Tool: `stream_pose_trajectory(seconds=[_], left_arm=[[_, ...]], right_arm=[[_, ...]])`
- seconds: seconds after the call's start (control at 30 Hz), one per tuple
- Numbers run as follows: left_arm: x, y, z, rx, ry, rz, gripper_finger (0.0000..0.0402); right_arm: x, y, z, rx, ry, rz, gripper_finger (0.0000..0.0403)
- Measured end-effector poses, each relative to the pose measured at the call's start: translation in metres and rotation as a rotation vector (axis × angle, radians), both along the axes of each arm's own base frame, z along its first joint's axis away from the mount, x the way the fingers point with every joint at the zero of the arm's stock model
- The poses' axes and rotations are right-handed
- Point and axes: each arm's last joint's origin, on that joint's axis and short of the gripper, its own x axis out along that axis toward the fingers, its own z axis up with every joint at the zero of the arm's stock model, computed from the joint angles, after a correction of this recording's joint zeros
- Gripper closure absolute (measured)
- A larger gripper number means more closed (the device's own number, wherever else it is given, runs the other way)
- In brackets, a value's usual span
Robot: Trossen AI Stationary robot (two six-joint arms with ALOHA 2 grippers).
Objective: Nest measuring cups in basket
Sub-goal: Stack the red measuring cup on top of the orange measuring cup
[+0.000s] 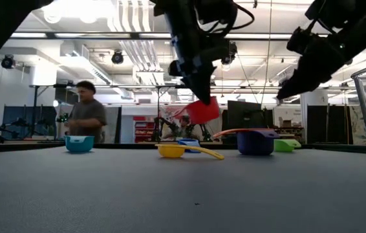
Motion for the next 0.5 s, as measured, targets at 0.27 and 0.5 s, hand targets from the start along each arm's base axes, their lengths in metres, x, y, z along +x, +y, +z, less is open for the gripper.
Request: stream_pose_trajectory(seconds=[0.27,0.5], left_arm=[[0.014,0.002,0.01,0.034,-0.072,-0.055,0.04],[0.027,0.009,0.032,0.127,-0.301,0.12,0.04]], right_arm=[[0.003,0.0,-0.004,0.095,-0.142,-0.068,0.0209],[0.006,-0.001,-0.012,0.135,-0.372,-0.089,0.0209]])
